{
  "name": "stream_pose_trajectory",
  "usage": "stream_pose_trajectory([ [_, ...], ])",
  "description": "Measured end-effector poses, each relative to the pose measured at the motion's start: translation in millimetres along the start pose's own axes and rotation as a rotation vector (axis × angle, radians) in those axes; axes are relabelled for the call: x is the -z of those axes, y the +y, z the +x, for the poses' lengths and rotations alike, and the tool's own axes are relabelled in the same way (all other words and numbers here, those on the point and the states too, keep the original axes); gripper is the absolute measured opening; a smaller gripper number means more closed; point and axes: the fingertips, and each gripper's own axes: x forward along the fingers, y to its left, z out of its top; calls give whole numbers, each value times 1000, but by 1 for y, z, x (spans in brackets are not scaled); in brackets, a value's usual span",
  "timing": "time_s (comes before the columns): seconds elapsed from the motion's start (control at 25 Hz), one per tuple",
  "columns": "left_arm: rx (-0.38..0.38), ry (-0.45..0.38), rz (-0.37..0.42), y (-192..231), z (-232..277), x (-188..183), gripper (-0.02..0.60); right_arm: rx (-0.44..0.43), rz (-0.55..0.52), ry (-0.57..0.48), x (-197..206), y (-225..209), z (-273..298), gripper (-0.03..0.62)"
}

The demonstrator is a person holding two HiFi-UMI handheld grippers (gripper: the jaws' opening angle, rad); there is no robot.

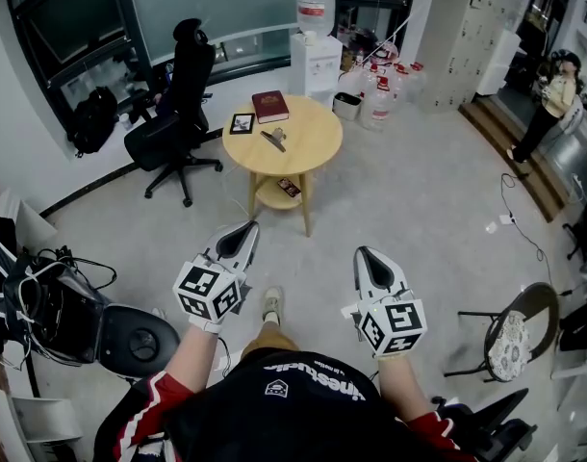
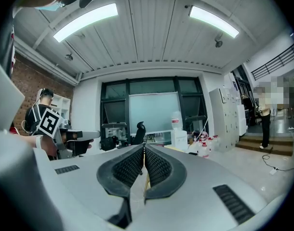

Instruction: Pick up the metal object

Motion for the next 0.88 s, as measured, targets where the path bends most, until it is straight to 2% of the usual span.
stream_pose_trajectory([
  [0.36,4,1,-15,22,34,-11,21,21,-12,15,-16,-20,30,29],
  [0.88,-17,8,-39,84,89,-19,21,10,-25,36,-35,-41,107,29],
])
